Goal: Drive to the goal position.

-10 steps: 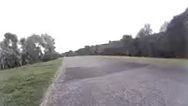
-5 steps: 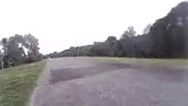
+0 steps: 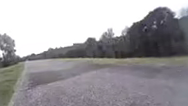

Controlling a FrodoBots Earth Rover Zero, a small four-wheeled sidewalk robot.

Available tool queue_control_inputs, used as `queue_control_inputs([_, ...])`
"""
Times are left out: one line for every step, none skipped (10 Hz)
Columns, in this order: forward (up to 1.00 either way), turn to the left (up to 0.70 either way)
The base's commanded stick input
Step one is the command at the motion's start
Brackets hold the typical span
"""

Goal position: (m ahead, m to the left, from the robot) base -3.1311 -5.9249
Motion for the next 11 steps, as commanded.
queue_control_inputs([0.00, -0.70])
queue_control_inputs([0.00, -0.48])
queue_control_inputs([0.00, -0.45])
queue_control_inputs([0.00, -0.68])
queue_control_inputs([0.00, -0.62])
queue_control_inputs([0.00, -0.70])
queue_control_inputs([0.00, -0.70])
queue_control_inputs([0.00, -0.70])
queue_control_inputs([0.00, -0.70])
queue_control_inputs([0.00, -0.70])
queue_control_inputs([0.00, -0.69])
